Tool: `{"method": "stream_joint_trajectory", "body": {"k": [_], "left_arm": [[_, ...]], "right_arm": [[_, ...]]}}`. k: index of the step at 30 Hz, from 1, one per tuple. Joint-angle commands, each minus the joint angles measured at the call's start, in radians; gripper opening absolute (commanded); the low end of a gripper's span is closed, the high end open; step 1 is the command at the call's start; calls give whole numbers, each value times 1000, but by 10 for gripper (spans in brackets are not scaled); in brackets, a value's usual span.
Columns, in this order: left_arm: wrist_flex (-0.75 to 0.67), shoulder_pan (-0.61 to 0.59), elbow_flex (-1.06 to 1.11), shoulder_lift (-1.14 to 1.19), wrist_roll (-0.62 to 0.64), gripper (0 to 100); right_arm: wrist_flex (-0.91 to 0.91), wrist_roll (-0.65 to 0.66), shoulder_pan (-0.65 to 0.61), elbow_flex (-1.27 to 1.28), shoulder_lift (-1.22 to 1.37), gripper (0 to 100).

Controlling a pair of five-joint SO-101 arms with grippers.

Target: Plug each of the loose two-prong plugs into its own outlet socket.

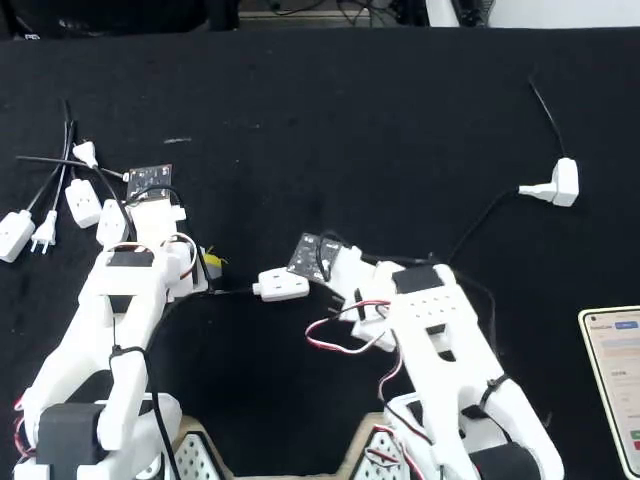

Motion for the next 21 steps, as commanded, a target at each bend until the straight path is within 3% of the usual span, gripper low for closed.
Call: {"method": "stream_joint_trajectory", "body": {"k": [1,8,14,21], "left_arm": [[-8,-10,-2,-34,11,284],[-8,-12,-2,-34,11,284],[-8,-12,-2,-34,11,284],[-8,-12,-1,-34,11,284]], "right_arm": [[12,-14,17,-16,-36,287],[-3,-31,11,5,-28,289],[-186,-18,17,102,-28,283],[-215,-14,17,125,-28,76]]}}
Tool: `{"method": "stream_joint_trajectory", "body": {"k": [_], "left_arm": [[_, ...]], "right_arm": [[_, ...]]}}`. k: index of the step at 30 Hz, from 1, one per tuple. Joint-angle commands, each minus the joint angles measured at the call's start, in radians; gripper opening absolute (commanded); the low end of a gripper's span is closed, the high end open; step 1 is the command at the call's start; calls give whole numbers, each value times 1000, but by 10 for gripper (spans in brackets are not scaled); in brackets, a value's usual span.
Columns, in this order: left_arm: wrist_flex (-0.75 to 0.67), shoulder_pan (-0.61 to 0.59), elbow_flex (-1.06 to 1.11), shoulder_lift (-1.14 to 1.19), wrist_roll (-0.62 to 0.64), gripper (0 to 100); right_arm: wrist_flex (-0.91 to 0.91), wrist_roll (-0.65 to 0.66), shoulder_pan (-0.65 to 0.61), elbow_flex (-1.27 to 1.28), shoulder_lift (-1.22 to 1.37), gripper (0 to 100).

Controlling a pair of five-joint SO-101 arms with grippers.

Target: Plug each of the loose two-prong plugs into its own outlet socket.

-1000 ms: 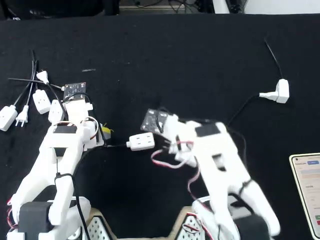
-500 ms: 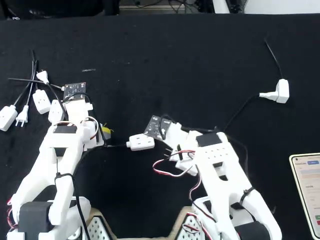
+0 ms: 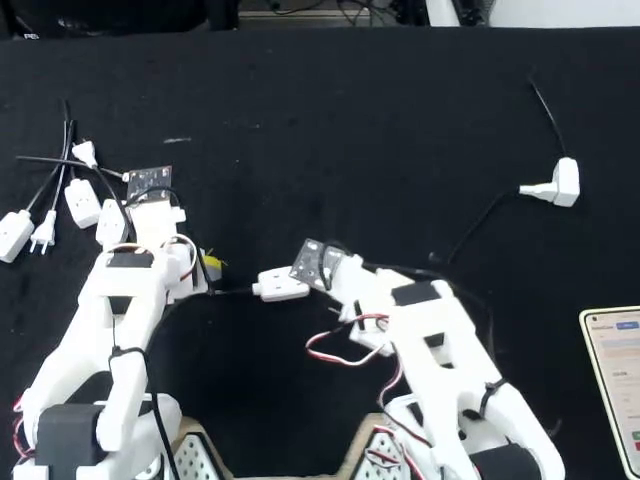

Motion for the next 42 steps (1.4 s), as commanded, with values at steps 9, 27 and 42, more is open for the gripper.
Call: {"method": "stream_joint_trajectory", "body": {"k": [9,27,42], "left_arm": [[-8,-12,-10,-34,11,284],[-8,-13,-10,-34,11,284],[-6,-13,-12,-34,11,284]], "right_arm": [[-17,11,17,4,-28,191],[167,130,-3,-283,237,180],[132,48,-75,-259,236,178]]}}
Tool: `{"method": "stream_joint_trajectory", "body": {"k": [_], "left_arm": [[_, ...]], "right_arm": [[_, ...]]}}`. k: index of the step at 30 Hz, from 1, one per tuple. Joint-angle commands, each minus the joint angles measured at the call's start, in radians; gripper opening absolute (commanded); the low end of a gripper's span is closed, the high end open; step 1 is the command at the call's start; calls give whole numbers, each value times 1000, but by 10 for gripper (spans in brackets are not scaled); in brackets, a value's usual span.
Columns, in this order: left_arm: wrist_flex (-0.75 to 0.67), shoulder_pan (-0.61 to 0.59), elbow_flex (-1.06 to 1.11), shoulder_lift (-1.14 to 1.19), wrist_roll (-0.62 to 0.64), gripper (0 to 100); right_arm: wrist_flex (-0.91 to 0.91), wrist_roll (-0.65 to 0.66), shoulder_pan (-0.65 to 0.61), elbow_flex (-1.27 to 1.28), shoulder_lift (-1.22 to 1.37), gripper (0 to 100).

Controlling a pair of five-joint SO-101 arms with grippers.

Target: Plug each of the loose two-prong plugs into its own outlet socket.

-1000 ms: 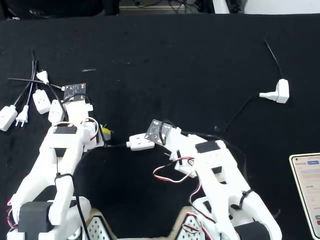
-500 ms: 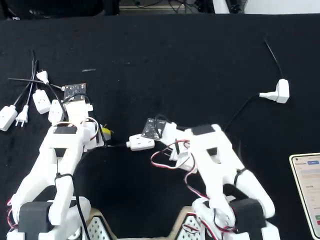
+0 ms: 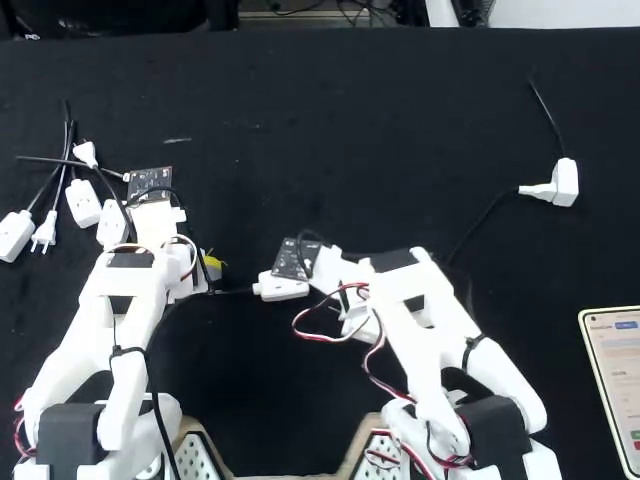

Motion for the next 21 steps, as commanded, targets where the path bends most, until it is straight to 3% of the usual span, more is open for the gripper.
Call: {"method": "stream_joint_trajectory", "body": {"k": [1,21], "left_arm": [[-6,-13,-12,-34,11,284],[-6,-13,-10,-34,11,284]], "right_arm": [[-28,-6,-6,-31,2,178],[-38,28,0,8,12,176]]}}
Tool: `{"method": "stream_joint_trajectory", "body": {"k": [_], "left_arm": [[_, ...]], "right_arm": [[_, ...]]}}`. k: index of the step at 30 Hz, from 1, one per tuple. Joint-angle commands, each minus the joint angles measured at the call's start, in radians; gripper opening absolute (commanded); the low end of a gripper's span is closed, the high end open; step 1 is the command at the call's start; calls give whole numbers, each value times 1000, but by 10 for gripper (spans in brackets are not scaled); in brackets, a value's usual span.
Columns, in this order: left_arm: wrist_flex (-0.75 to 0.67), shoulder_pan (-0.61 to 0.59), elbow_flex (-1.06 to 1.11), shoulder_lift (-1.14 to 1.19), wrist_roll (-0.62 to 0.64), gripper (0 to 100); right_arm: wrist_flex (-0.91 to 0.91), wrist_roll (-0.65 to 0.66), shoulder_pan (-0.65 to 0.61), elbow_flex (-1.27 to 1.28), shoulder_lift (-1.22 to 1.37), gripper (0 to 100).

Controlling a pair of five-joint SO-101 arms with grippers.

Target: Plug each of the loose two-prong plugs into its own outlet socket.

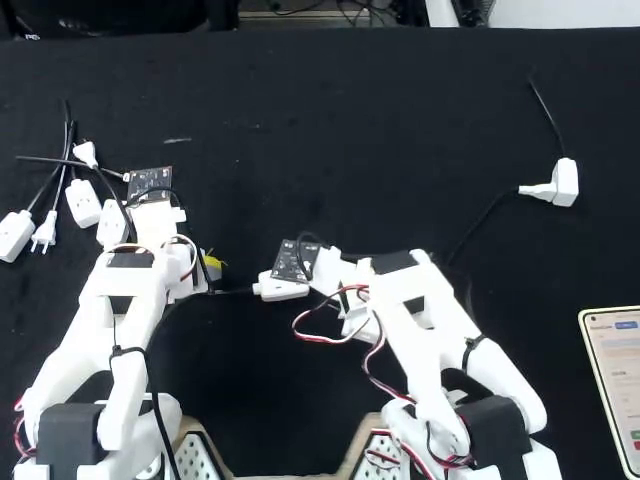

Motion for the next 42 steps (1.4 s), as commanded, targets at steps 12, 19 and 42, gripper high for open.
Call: {"method": "stream_joint_trajectory", "body": {"k": [12,19,42], "left_arm": [[-6,-13,-10,-34,11,284],[-6,-13,-10,-34,11,284],[161,-194,18,-411,17,284]], "right_arm": [[-12,3,11,-77,162,93],[118,2,12,-153,142,10],[-287,-460,-359,-128,-225,10]]}}
